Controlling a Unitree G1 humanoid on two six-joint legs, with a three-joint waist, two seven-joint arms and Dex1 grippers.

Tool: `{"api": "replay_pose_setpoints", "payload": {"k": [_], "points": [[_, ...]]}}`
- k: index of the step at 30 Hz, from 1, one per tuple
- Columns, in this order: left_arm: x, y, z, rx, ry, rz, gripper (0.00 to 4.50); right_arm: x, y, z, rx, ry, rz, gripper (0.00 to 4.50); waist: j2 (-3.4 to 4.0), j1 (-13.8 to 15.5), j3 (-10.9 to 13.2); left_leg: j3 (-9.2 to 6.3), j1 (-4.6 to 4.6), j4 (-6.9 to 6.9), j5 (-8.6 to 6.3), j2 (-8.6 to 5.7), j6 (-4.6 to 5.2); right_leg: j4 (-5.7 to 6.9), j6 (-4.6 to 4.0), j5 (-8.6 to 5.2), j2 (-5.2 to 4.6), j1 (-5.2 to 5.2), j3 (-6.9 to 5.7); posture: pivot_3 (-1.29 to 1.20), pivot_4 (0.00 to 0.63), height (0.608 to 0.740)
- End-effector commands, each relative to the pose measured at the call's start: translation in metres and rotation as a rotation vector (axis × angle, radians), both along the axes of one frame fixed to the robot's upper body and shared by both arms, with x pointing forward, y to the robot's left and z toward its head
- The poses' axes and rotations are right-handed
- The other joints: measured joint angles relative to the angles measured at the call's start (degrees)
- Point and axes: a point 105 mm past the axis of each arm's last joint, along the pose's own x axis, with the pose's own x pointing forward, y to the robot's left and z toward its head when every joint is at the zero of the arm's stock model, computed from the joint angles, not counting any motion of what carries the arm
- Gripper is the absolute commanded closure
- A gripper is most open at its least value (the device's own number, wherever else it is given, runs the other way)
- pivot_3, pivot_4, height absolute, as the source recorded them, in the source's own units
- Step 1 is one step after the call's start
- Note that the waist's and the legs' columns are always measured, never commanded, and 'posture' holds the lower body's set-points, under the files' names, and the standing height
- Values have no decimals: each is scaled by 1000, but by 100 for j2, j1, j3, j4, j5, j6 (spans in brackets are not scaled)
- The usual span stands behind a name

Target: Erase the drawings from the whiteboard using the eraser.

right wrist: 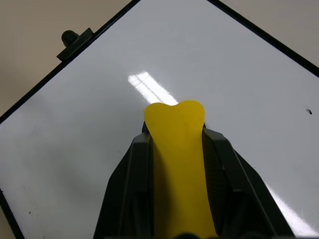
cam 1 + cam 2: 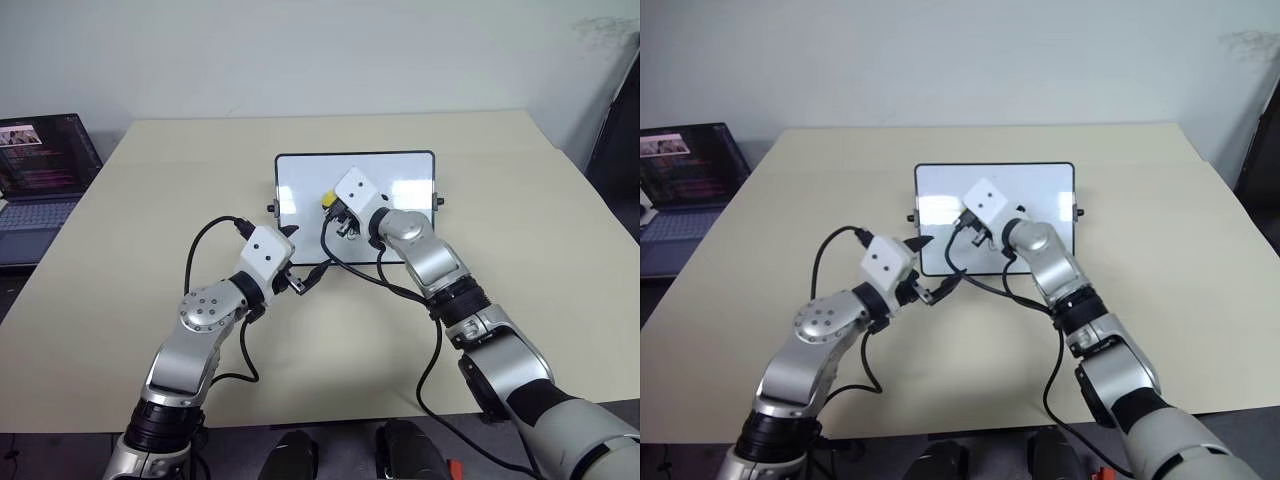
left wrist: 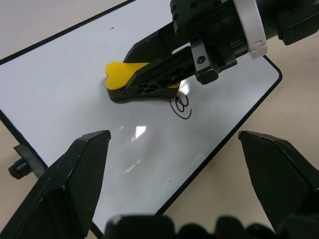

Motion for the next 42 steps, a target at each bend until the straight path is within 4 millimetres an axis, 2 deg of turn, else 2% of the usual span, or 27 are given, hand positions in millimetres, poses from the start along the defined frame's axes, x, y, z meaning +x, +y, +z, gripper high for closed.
{"api": "replay_pose_setpoints", "payload": {"k": [1, 7, 14, 19, 22, 29, 33, 35, 42], "points": [[-4, -2, 14, -9, -56, -6, 0, 8, -18, 0, -30, -8, -53, 3503, 0, 8, 0, 0, 0, 2, 0, 0, 0, 1, 0, 0, 0, 1, -1, 0, 150, 740], [-1, -4, 15, -11, -56, -15, 0, 6, -37, -13, -81, 7, -64, 3503, 0, 34, 0, -6, 0, 11, 0, -10, 0, 0, 0, 0, 3, 14, -5, 0, 150, 740], [0, -4, 15, -12, -57, -20, 0, 0, -79, -38, -130, 81, -126, 3503, -4, 38, -3, -11, 3, 15, 1, -11, 0, -3, 1, -1, 2, 26, -5, 0, 150, 740], [2, -3, 15, -11, -59, -17, 0, 1, -103, -46, -152, 111, -178, 3503, -8, 40, -6, -8, 8, 18, 2, -11, 1, -3, 3, -1, 2, 33, -6, 0, 150, 740], [3, -2, 15, -10, -61, -15, 0, 2, -107, -46, -156, 109, -186, 3503, -10, 45, -7, -8, 10, 21, 6, -13, 4, -3, 7, 1, 2, 38, -6, 0, 150, 740], [2, -2, 15, -8, -60, -14, 0, 1, -113, -44, -164, 102, -192, 3503, -12, 49, -8, -9, 12, 23, 16, -15, 6, -3, 13, 5, 1, 42, -5, 0, 150, 740], [2, -3, 15, -10, -61, -17, 0, -2, -108, -32, -150, 68, -179, 3503, -12, 52, -8, -9, 11, 22, 17, -15, 5, -4, 14, 5, 0, 42, -5, 0, 150, 740], [2, -3, 15, -9, -60, -18, 0, -3, -101, -20, -115, 47, -170, 3503, -12, 50, -8, -9, 10, 21, 17, -15, 5, -4, 13, 5, 0, 41, -5, 0, 150, 740], [3, -7, 16, -5, -63, -31, 0, -15, -54, 20, -6, -37, -66, 3503, -7, 20, 0, -11, -1, 12, 17, -8, 4, -12, 8, 8, 0, 23, -3, 0, 150, 740]]}}
